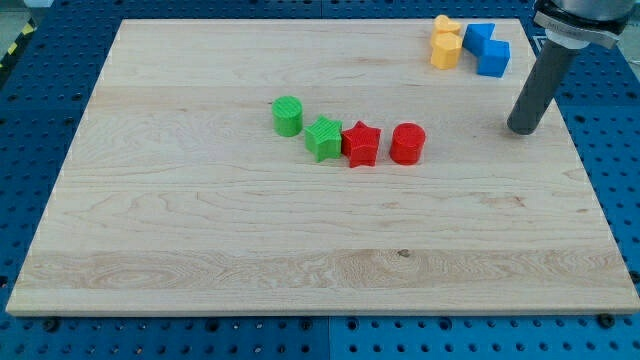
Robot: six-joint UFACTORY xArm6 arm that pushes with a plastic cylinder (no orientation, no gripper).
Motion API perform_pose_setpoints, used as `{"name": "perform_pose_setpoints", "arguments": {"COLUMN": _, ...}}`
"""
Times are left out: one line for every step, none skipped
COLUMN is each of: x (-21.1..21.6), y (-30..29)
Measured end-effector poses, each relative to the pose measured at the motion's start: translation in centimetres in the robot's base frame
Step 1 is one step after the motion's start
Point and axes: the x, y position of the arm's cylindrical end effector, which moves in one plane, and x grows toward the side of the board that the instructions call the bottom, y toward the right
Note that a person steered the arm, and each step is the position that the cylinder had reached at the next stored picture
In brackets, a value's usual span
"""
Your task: Push the red circle up bit
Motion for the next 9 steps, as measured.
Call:
{"name": "perform_pose_setpoints", "arguments": {"x": 0.0, "y": 0.0}}
{"name": "perform_pose_setpoints", "arguments": {"x": 0.2, "y": 2.1}}
{"name": "perform_pose_setpoints", "arguments": {"x": 4.3, "y": 2.4}}
{"name": "perform_pose_setpoints", "arguments": {"x": 7.1, "y": -3.4}}
{"name": "perform_pose_setpoints", "arguments": {"x": 7.2, "y": -9.1}}
{"name": "perform_pose_setpoints", "arguments": {"x": 6.7, "y": -10.2}}
{"name": "perform_pose_setpoints", "arguments": {"x": 6.6, "y": -9.6}}
{"name": "perform_pose_setpoints", "arguments": {"x": 6.5, "y": -9.6}}
{"name": "perform_pose_setpoints", "arguments": {"x": 6.0, "y": -9.9}}
